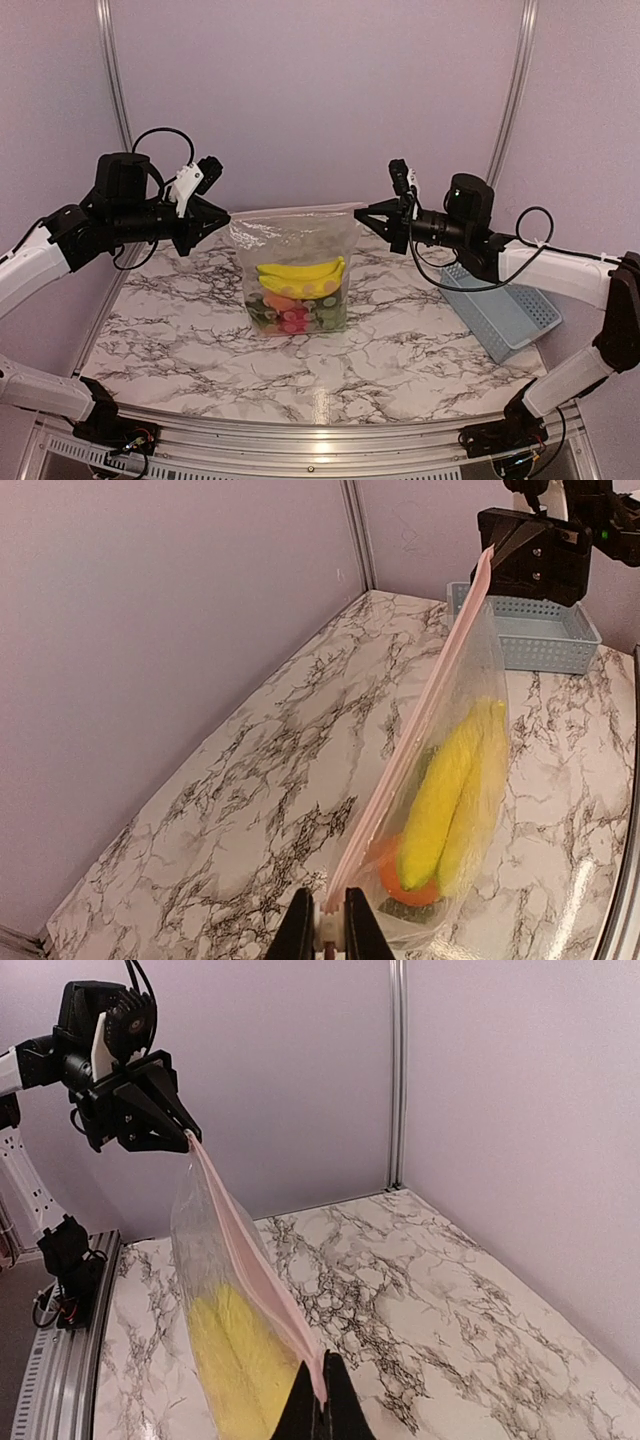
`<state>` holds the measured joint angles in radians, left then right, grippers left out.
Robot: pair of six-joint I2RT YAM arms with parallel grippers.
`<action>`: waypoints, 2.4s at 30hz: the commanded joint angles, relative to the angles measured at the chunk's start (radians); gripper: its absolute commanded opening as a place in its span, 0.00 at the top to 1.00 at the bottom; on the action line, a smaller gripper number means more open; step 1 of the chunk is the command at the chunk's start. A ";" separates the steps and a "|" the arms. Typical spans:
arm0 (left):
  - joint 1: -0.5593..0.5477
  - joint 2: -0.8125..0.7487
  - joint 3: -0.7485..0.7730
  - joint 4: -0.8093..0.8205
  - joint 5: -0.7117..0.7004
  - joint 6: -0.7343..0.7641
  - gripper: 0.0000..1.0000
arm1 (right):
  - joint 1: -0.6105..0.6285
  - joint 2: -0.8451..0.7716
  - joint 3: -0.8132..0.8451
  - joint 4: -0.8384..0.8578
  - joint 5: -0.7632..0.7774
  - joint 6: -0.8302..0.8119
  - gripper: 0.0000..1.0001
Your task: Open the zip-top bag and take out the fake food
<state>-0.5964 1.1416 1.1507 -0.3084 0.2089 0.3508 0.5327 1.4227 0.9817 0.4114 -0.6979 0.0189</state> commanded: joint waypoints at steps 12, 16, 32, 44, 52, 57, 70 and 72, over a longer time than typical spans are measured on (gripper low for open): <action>-0.013 0.011 0.120 -0.189 0.072 0.001 0.46 | 0.035 0.049 0.102 -0.033 -0.084 -0.052 1.00; -0.030 0.023 0.196 -0.196 0.061 0.003 0.41 | 0.068 0.062 0.123 -0.076 -0.094 -0.094 1.00; -0.095 0.291 0.424 -0.294 0.110 0.118 0.44 | 0.087 0.034 0.104 -0.084 -0.126 -0.099 1.00; -0.105 0.392 0.488 -0.333 0.114 0.153 0.61 | 0.088 0.025 0.098 -0.070 -0.132 -0.094 1.00; -0.105 0.413 0.490 -0.347 0.129 0.165 0.66 | 0.088 0.014 0.091 -0.073 -0.129 -0.098 1.00; -0.105 0.427 0.494 -0.348 0.100 0.158 0.87 | 0.087 0.017 0.091 -0.072 -0.115 -0.101 1.00; -0.038 0.232 0.302 -0.152 -0.082 -0.146 1.00 | 0.090 0.265 0.353 0.068 -0.094 0.057 1.00; -0.008 0.183 0.269 -0.124 -0.091 -0.211 1.00 | 0.095 0.321 0.419 0.094 -0.121 0.095 1.00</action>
<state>-0.6594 1.4376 1.4757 -0.5072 0.1856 0.2985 0.6144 1.6699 1.2713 0.4000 -0.7818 0.0078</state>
